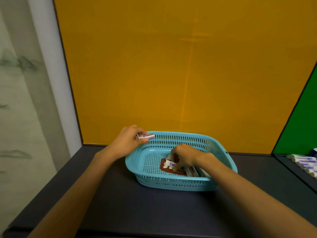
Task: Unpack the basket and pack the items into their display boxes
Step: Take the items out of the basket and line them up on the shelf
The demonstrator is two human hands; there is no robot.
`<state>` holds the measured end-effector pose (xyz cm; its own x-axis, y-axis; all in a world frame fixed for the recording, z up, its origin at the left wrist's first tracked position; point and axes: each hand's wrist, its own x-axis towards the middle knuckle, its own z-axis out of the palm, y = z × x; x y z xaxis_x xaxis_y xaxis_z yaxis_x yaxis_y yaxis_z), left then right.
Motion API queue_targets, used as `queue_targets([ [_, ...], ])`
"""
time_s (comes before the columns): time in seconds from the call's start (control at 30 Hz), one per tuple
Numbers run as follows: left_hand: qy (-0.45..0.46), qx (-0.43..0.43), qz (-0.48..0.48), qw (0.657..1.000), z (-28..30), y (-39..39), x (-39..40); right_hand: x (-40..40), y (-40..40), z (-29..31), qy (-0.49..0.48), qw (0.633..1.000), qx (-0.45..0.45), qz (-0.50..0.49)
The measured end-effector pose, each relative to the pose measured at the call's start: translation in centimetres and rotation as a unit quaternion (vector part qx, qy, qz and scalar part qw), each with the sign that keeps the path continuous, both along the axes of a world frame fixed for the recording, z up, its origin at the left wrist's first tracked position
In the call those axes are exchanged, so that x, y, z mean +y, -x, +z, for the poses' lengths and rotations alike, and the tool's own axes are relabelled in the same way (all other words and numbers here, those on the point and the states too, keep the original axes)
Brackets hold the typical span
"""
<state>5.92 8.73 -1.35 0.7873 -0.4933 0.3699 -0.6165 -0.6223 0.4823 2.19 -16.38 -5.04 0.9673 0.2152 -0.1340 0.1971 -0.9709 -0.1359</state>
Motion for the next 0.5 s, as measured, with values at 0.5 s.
queue_targets([
  [0.5, 0.057, -0.001, -0.078, 0.995, 0.6, 2.9, -4.9, -2.0, 7.5, 5.8, -0.119, 0.980, -0.150, -0.063],
])
